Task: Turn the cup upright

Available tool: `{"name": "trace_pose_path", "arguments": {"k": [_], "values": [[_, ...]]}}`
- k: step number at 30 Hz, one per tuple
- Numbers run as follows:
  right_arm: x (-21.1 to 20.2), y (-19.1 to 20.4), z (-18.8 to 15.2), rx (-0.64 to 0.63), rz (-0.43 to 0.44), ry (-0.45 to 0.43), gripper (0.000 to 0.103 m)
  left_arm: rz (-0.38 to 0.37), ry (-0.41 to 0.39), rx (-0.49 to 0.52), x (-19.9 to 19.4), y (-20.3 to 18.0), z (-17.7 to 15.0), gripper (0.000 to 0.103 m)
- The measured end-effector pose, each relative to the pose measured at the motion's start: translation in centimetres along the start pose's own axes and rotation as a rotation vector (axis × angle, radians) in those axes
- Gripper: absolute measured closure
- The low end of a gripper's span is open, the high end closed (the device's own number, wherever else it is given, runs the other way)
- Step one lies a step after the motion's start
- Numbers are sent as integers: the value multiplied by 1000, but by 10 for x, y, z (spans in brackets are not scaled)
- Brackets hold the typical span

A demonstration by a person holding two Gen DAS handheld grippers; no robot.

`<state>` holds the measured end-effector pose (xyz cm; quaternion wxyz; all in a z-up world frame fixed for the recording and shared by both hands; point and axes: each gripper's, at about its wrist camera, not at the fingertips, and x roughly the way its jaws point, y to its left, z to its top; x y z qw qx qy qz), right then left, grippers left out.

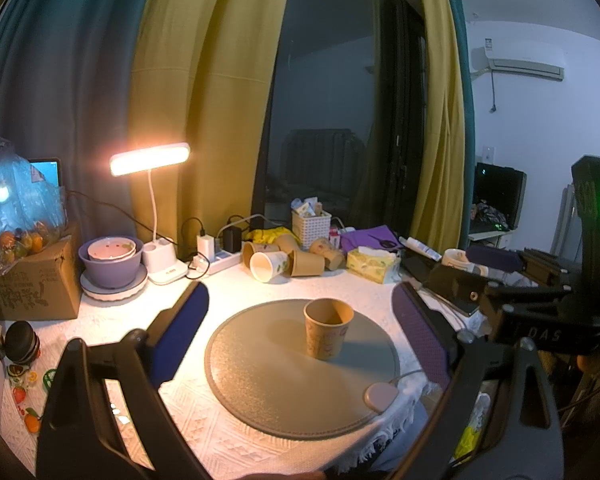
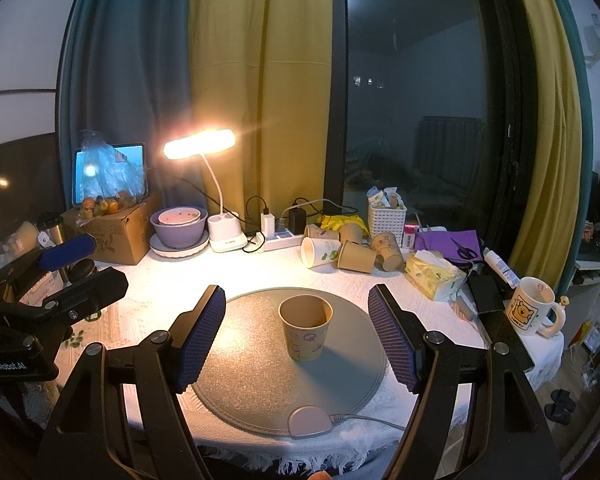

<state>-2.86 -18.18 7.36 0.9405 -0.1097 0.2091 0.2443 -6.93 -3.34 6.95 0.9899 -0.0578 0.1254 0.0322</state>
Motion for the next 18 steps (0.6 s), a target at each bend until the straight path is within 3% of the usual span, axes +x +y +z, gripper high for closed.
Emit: {"name": "trace_pose_path", "arguments": {"k": [18], "values": [[0,-1,0,0,1,1,26,-3,4,2,0,-2,0,9]]}}
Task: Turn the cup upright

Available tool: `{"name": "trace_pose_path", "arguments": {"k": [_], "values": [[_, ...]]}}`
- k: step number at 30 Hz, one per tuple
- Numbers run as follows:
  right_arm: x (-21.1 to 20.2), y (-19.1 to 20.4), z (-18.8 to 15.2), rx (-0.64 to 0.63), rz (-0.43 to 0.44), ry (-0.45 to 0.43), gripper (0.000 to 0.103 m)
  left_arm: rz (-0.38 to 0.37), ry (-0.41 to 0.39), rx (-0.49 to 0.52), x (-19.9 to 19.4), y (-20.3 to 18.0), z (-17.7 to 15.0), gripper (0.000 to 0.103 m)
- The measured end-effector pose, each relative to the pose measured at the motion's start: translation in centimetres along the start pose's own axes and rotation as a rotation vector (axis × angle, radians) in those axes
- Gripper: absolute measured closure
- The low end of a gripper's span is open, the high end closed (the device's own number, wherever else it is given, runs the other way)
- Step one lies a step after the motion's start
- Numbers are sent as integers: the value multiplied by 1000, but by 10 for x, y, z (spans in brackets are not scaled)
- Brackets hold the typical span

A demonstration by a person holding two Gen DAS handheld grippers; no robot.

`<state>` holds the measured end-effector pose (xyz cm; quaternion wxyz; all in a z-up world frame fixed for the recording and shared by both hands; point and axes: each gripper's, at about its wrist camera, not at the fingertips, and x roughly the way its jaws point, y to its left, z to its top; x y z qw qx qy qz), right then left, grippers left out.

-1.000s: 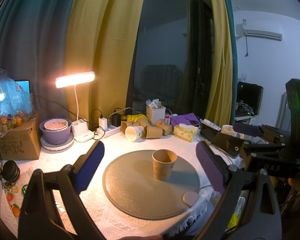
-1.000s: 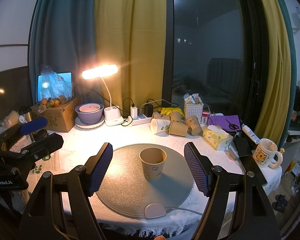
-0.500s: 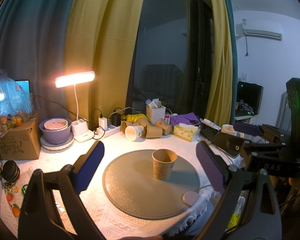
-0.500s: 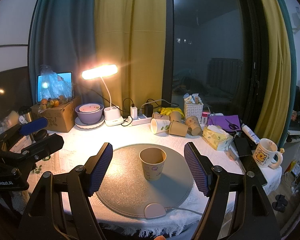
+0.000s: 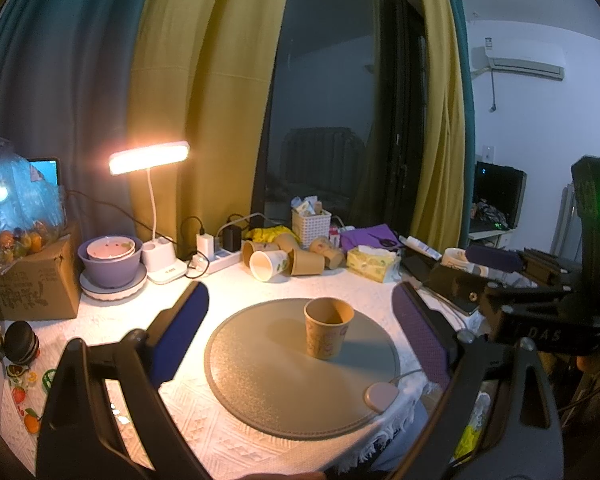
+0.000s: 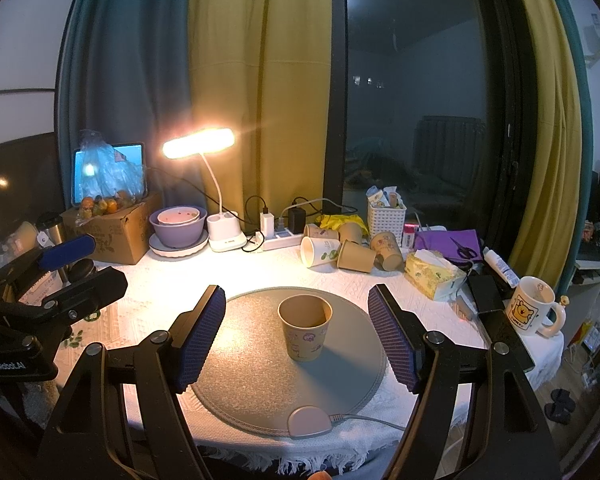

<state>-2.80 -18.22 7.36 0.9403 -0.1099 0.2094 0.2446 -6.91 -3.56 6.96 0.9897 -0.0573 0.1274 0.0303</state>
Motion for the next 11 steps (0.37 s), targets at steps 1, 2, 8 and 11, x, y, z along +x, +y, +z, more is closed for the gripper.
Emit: {"name": "trace_pose_path", "arguments": {"k": [1,2,8,11], "values": [[0,0,0,0,1,0,26,-1,0,0,-1,-1,0,9],[0,0,0,0,-1,0,26,-3,1,1,1,0,0,9],[1,-1,-2,-1,-2,1,26,-17,1,7,0,-2,-1,9],[1,-2,-3,-2,-4,2,26,-26,-13,36,0,-5,-1,9]]}}
